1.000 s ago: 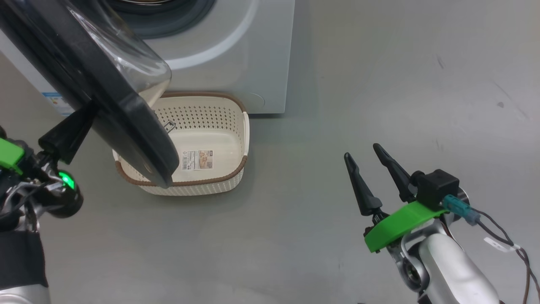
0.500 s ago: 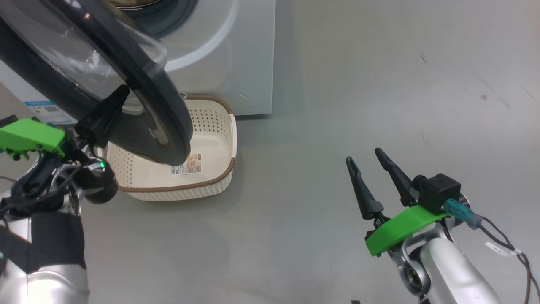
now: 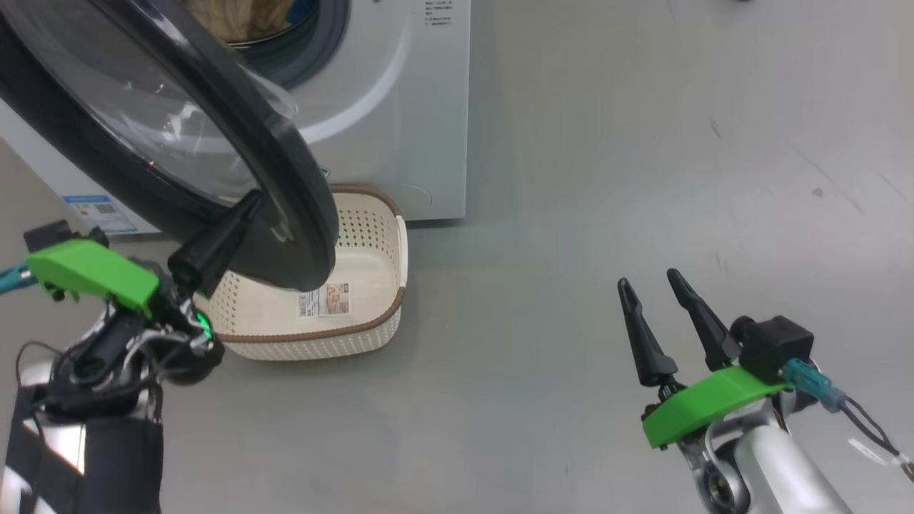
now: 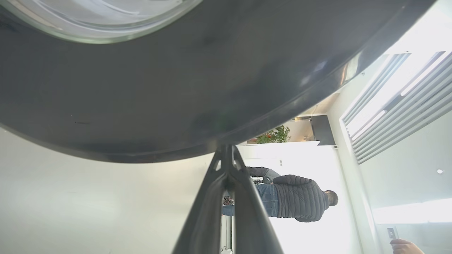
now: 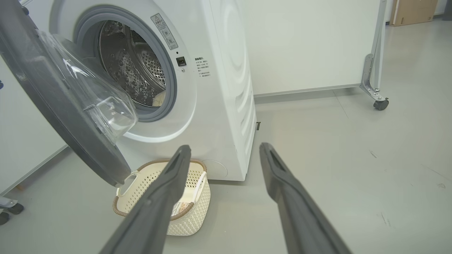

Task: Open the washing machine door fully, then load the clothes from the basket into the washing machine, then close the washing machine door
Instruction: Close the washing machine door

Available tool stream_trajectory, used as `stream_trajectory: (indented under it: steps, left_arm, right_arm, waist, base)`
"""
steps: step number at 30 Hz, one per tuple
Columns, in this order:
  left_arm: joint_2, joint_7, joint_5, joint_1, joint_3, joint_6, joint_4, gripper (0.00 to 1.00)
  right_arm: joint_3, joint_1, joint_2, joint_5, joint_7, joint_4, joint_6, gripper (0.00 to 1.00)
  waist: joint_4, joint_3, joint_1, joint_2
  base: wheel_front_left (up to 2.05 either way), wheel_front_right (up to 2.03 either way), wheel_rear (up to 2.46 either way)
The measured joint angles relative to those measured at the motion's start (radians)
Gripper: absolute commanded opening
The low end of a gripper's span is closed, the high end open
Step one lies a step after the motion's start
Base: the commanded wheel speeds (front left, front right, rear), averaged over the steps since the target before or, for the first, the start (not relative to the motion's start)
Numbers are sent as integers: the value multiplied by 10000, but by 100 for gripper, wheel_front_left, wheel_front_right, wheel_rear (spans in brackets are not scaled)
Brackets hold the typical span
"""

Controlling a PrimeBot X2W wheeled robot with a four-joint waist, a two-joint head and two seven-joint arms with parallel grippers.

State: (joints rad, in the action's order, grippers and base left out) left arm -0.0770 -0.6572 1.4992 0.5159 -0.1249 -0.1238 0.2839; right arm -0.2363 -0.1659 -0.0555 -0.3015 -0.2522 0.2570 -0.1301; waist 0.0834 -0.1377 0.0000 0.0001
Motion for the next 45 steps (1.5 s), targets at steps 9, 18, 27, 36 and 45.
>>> stream_trajectory:
  steps: [9,18,27,36,45]
  left_arm:
    - [-454,568,-767,-2825,1200,2,-2859,0]
    - [-2217,4297,-3438,-4008,3404,0,-4050,0]
    - [-3804,8769,-7102,-4223,5277,-2,-2155,0]
    - [-2809,9049,-10149,-4263,4514,102,-1697,0]
    - [-1939,9049,-11026,-4997,3666,2,-1714,100]
  right_arm:
    - [583,706,23,100,0,-385,0,100]
    - [692,1065,46,303,0,-546,0,100]
    - [598,1288,58,303,0,-568,0,100]
    - [566,1359,61,303,0,-566,0,100]
    - [529,1381,61,303,0,-523,0,100]
  waist:
    - [-516,762,0,0]
    - [-1174,1361,0,0]
    - [-1553,1686,-1,0]
    - [-1582,1777,0,0]
    - [-1557,1788,0,0]
  base:
    - [0,0,0]
    - [0,0,0]
    - [0,0,0]
    - [0,0,0]
    - [0,0,0]
